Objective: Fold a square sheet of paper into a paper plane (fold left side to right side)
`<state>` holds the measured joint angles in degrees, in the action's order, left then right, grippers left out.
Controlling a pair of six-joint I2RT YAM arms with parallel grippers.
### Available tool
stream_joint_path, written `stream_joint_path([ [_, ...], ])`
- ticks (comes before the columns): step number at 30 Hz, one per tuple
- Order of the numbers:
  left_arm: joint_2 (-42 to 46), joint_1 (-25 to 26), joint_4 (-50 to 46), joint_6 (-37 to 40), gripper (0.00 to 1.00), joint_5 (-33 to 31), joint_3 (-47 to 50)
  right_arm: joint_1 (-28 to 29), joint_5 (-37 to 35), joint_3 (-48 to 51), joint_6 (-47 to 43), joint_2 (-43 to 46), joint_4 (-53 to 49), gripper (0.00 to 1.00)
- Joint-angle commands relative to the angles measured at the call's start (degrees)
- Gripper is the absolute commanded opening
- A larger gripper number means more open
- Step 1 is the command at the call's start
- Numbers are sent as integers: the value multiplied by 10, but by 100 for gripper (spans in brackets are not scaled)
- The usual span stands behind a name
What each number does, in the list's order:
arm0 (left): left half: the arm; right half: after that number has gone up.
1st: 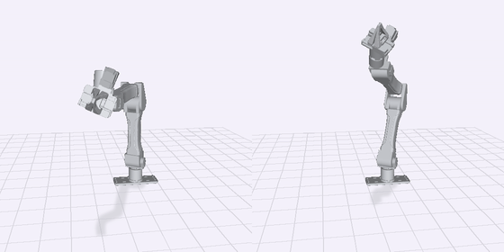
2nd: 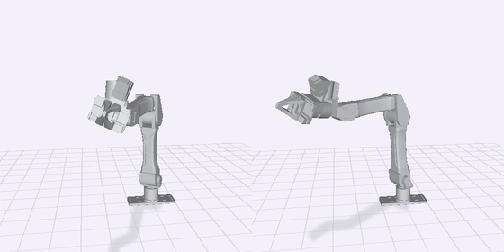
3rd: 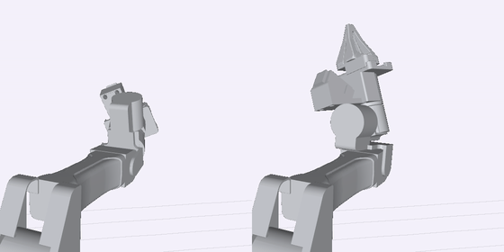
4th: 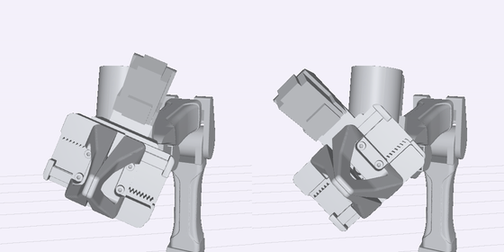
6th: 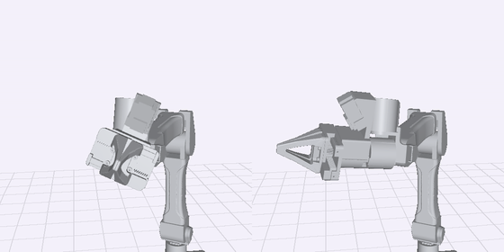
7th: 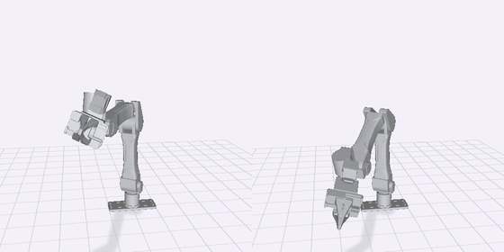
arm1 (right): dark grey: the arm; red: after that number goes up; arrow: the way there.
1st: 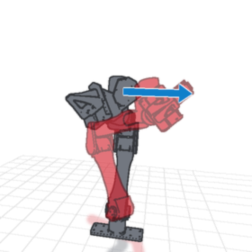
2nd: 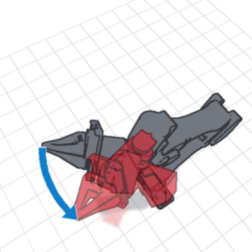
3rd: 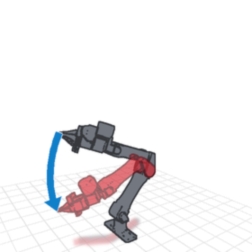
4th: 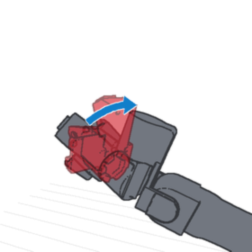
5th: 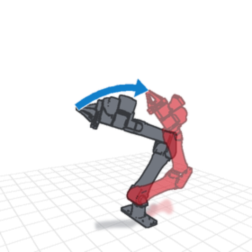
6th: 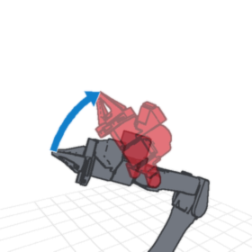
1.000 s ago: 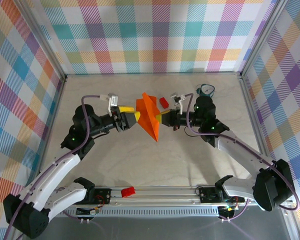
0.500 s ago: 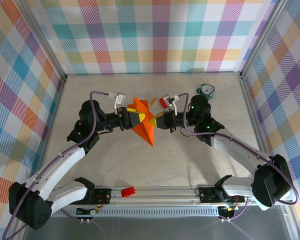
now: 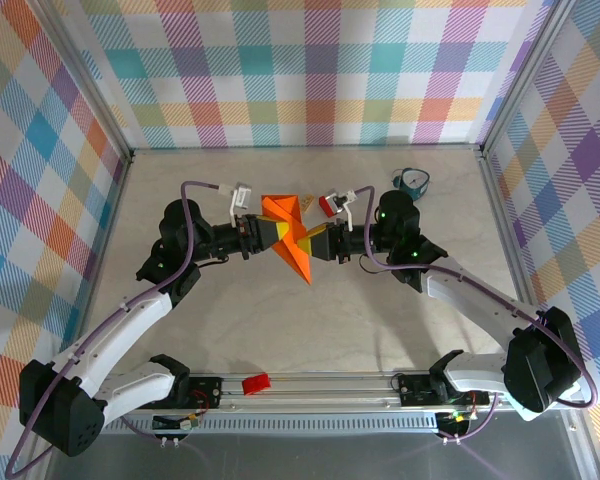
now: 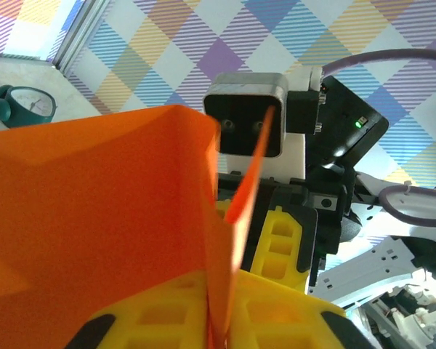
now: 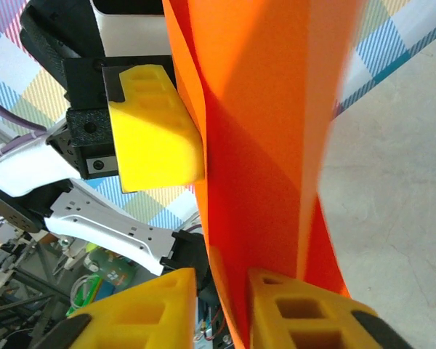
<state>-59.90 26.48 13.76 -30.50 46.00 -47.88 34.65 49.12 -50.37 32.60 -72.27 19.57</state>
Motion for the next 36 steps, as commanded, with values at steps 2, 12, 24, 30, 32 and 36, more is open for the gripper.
stream_joint_path([
  [2,11,3,27,1,8,4,-5,3,-21,-14,-25,24,-29,34],
  [12,5,4,41,2,1,3,0,2,-148,-9,-106,121,-161,64],
  [24,-11,3,66,17,0,18,2,-2,-277,50,-133,221,-202,99],
  [30,-33,4,86,20,0,35,-4,-30,-250,60,-124,228,-209,99],
  [32,-40,3,95,21,0,42,-6,-46,-214,66,-111,227,-198,99],
  [36,-52,3,103,23,0,59,-11,-65,-137,67,-99,212,-179,99],
])
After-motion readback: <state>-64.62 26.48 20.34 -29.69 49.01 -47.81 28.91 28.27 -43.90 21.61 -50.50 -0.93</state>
